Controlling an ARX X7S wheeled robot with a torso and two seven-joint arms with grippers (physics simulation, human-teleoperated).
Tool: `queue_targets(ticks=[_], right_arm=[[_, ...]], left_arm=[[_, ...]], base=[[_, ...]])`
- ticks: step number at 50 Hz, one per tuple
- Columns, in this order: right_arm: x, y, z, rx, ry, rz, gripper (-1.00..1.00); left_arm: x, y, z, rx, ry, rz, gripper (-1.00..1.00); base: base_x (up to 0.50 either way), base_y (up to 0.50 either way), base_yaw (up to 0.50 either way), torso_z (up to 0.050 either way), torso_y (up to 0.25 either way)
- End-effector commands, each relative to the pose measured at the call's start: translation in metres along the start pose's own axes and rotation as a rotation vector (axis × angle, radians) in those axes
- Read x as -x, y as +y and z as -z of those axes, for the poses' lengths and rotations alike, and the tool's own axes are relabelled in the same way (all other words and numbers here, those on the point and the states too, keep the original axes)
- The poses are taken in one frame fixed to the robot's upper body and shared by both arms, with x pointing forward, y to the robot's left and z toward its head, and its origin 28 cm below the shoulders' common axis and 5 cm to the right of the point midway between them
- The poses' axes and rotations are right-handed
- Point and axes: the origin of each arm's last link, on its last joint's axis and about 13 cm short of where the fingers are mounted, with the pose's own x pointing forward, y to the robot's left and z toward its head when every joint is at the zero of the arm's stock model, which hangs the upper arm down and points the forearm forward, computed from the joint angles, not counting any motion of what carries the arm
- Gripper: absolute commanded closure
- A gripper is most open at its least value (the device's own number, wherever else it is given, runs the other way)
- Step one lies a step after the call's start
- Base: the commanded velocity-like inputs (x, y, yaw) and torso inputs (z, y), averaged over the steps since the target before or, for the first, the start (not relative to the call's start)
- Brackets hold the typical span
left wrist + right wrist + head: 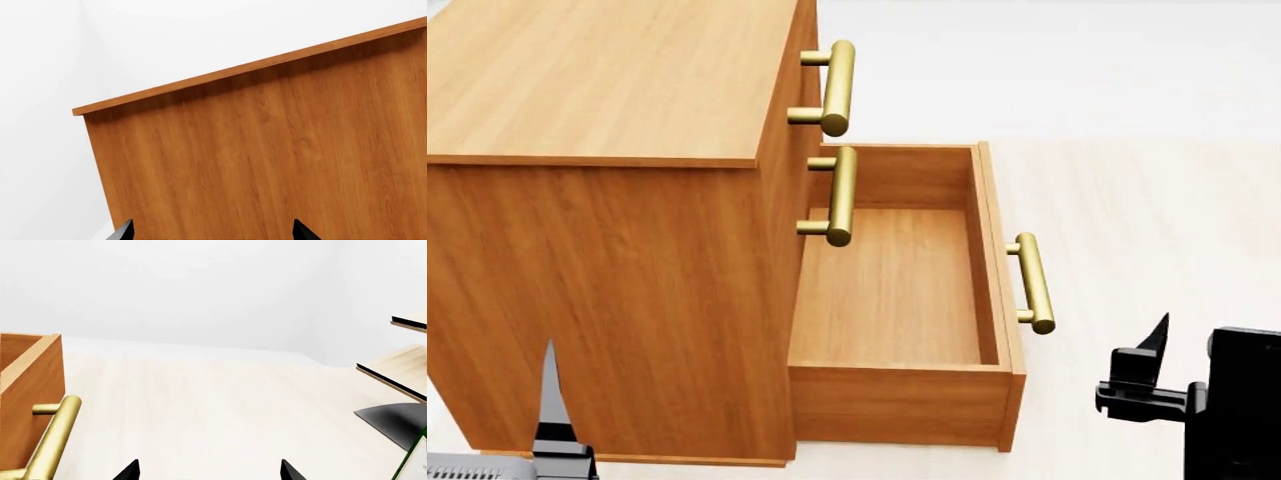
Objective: Close the bottom drawer of the cabinet.
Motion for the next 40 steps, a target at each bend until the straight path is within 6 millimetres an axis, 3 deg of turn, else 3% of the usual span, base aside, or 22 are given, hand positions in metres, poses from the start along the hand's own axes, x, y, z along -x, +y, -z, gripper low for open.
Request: queue_targets(ticks=[1,12,40], right_arm=[[0.003,0.007,0.031,-0.003,0.055,-0.019,-1.00],[0.009,0.017,0.053,0.000,0.087,-0.056,-1.00],[0.014,0.038,0.079,0.015,0.106,-0.135,-1.00]], left_arm=[[0.001,0.000,0.000,0.001,0.002,0.002,-1.00],[0.000,-0.001,0.000,0.002,0.001,0.004,-1.00],[0.002,-0.001,0.003,0.005,0.006,0.002,-1.00]], base=[[0.00,0.00,0.00,0.000,0.000],[0.00,0.00,0.00,0.000,0.000],[0.00,0.00,0.00,0.000,0.000]])
